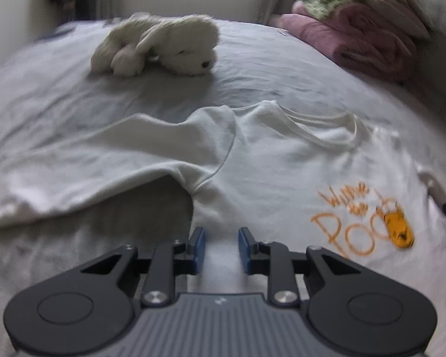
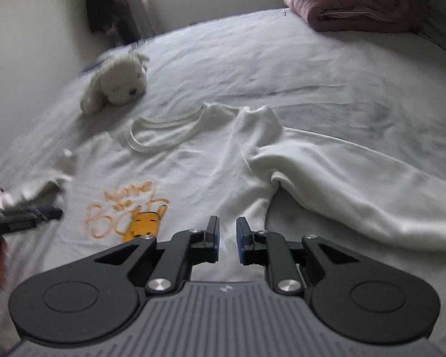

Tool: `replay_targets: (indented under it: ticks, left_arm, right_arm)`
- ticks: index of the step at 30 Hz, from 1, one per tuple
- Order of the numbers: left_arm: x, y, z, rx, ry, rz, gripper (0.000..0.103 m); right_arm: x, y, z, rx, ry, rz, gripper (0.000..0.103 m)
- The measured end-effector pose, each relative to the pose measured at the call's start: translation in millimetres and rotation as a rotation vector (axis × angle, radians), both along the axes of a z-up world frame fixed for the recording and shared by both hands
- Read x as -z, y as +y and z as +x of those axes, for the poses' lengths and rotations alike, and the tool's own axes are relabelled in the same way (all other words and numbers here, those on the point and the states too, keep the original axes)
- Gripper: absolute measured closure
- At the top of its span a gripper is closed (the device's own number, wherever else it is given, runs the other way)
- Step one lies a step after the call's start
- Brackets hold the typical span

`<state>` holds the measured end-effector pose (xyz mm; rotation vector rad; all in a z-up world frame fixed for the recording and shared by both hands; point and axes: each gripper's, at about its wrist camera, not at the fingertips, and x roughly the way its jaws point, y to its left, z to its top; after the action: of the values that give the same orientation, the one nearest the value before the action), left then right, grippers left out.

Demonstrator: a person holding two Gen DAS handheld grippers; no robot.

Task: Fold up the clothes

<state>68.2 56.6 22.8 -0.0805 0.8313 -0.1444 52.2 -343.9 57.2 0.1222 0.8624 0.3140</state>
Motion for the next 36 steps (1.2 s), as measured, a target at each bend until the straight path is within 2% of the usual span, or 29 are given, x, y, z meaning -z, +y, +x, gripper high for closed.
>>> replay_targets:
  ticks: [10, 15, 17, 19, 21, 22, 24, 25, 27, 32, 36]
  left_arm:
    - [1.3, 8.3, 8.2, 0.017, 0.014, -0.052, 0.077]
    - [1.2, 9.9, 11.3, 0.021, 0.02, -0.066, 0.077]
    - [0.7, 11.0, 12.0, 0.021, 0.02, -0.072, 0.077]
    - [0.9, 14.6, 12.4, 0.011, 0.021, -0.093, 0.078]
    - [0.7, 16.8, 12.7, 0.008, 0.026, -0.106, 0.078]
    - [0.3, 17.3, 12.7, 0.008, 0.028, -0.109, 0.078]
    - [-0.1, 17.8, 13.4, 0.007, 0.031, -0.113, 0.078]
    - [-0.3, 18.0, 13.7, 0.007, 0.032, -0.115, 0.078]
    - [0.1, 17.7, 14.6, 0.009, 0.034, -0.116, 0.078]
    - [-0.9, 22.5, 15.8, 0.011, 0.031, -0.14, 0.078]
    - [-8.7, 38.1, 16.8, -0.019, -0.053, -0.147, 0.077]
  right_arm:
    - [11.0, 58.5, 91.1, -0.107, 0.009, -0.063, 0.085]
    - [20.8, 79.1, 128.4, -0.097, 0.018, -0.103, 0.086]
    - [16.3, 87.9, 131.9, -0.115, -0.004, -0.125, 0.088]
    - [11.3, 96.7, 134.6, -0.134, -0.028, -0.147, 0.095]
    - [6.2, 105.5, 137.3, -0.153, -0.052, -0.169, 0.095]
    - [3.7, 109.9, 138.7, -0.162, -0.064, -0.18, 0.086]
    - [-1.3, 118.7, 141.4, -0.181, -0.088, -0.202, 0.081]
    - [-3.8, 123.1, 142.8, -0.191, -0.1, -0.213, 0.062]
    - [-8.9, 132.0, 145.5, -0.21, -0.123, -0.235, 0.044]
    - [-7.8, 185.4, 154.8, -0.395, -0.151, -0.235, 0.044]
    - [-3.9, 211.8, 164.4, -0.495, -0.194, -0.277, 0.044]
